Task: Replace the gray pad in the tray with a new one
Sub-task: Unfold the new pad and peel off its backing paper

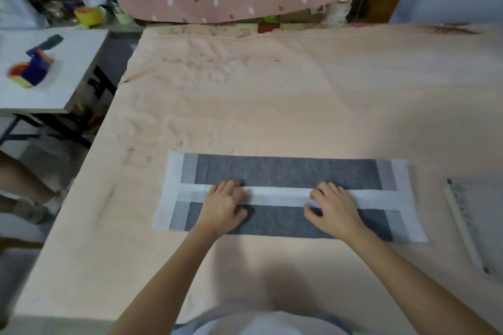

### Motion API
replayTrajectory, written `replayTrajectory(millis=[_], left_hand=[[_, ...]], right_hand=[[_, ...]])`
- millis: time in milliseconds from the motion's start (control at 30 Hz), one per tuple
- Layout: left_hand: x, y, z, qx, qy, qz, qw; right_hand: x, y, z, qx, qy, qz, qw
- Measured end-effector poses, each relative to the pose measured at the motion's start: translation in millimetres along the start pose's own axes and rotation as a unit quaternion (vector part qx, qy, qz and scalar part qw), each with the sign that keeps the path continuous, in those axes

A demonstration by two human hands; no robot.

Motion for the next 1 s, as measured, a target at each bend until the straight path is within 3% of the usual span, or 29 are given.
replayTrajectory(millis=[100, 300, 433, 800, 1000], left_hand=[[3, 2, -13, -0.02, 0.032, -0.012, 0.999], [33, 30, -70, -0.026, 0.008, -0.025, 0.999], [47, 9, -79, -0.069, 0.007, -0.016, 0.997], [48, -2, -76, -0.048, 0.01, -0.01, 0.999], [36, -64, -49, -0.127, 0.038, -0.009, 0.991]], right_hand=[[-5, -17, -5, 0.028, 0.057, -0.039, 0.997], [28, -68, -52, 0.042, -0.019, 0.004, 0.999], [46, -50, -64, 0.079, -0.044, 0.022, 0.996], [57, -41, -66, 0.078, -0.016, 0.036, 0.996], [52, -42, -64, 0.075, 0.004, 0.012, 0.997]])
Point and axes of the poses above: each hand's wrist, its own z-axis away from the middle knuckle, its own x-axis out of the palm, y = z × x, the point moved 8 cm from there along -z, towards the middle knuckle, and after that the axes turned 8 degrees about x, right-handed, at the moved point
